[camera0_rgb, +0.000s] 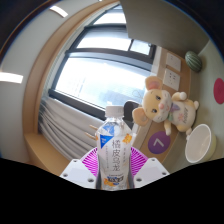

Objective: Pour water

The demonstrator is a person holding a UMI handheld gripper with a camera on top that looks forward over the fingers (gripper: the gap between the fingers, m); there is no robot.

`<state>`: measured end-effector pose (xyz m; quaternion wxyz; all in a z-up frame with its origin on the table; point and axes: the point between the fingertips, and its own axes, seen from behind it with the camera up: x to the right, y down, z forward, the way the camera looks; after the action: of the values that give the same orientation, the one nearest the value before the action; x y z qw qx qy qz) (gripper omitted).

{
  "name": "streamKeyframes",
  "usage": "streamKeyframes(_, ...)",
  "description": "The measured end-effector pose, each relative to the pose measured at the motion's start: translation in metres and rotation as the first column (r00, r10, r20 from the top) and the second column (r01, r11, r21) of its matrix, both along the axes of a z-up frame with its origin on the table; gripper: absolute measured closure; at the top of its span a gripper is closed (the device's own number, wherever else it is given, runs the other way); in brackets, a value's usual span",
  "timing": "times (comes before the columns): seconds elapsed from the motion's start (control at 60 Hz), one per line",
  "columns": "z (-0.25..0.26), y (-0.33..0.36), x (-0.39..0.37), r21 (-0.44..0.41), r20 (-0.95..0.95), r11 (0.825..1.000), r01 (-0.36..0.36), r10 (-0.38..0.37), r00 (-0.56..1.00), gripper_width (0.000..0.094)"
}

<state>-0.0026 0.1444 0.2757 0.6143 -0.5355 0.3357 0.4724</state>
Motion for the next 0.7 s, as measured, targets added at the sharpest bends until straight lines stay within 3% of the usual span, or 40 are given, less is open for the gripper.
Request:
streamKeyframes(0.1, 0.025, -0.008, 0.012, 0.037, 0.414, 0.998, 0.056, -0.066, 0.908, 0.0566)
streamKeyframes(0.233, 0.021, -0.013, 0.062, 0.032, 0.788, 0.980, 0.195, -0.144, 0.599, 0.0556)
streamKeyframes(0.35, 0.015, -0.023, 0.117, 0.046, 0.896, 0.936, 0.350, -0.193, 0.399, 0.0555)
streamKeyframes(0.617, -0.068, -0.024, 0.233, -0.042, 0.951, 0.855, 0.517, -0.125, 0.284, 0.0556)
streamKeyframes(0.7, -0.099, -0.021, 0.256, -0.074, 0.953, 0.840, 0.537, -0.099, 0.286, 0.0555)
